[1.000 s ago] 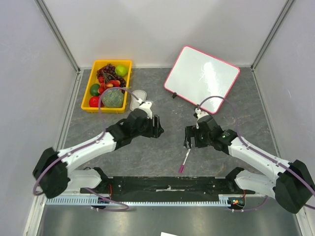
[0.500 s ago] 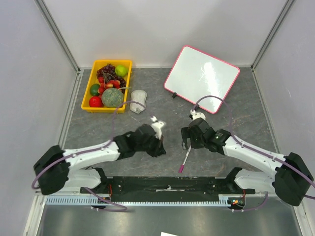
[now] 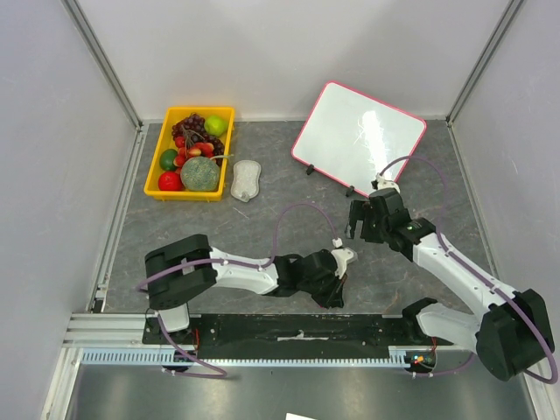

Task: Write a sentence on the whiteboard
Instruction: Adjust the whiteboard marker at the corner of the board.

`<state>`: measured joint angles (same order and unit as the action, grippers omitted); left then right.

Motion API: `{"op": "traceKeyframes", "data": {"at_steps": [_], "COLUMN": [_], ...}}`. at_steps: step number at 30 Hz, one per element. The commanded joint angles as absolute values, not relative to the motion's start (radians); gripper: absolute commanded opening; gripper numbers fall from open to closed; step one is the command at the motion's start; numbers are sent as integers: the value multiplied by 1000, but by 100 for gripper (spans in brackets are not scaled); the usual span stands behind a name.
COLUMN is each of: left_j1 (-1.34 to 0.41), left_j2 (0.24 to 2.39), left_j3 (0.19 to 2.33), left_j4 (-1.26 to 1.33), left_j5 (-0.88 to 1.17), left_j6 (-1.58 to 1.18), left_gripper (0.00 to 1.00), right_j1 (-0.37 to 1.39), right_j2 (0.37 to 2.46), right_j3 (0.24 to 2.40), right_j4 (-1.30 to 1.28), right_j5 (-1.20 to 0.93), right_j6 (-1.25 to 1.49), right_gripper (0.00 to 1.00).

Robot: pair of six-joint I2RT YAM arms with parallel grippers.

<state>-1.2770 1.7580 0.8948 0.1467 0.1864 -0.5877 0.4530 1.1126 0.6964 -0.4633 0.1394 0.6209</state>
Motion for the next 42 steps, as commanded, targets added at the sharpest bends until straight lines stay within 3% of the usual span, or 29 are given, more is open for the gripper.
{"op": "traceKeyframes", "data": {"at_steps": [1,10,18,25,35,42], "left_j1": [-1285,-1281,-1174,-985,-973,-925], "left_j2": [1807,1651,1556,1644,1899,1817], "left_j3": [911,726,581,623,876,804], "left_j4": [172,88,103,208,199,206], "left_j5": [147,-35,-45,89,213,193], "left_j6": [-641,-660,-673,-632,-580,-594], "left_gripper": [2,2,2,2,2,2], "right_j1": [419,393,393,397,468,609], "right_j2": [1094,1108,1095,1107,1097,1111], "right_j3": [687,676,660,629,583,584], "right_j4": [-433,-423,-388,-350,-354,-371], "right_j5": [80,37,-78,-167,-193,-89], "right_j6": [583,537,446,423,431,485], "right_gripper": [98,98,98,98,98,98]}}
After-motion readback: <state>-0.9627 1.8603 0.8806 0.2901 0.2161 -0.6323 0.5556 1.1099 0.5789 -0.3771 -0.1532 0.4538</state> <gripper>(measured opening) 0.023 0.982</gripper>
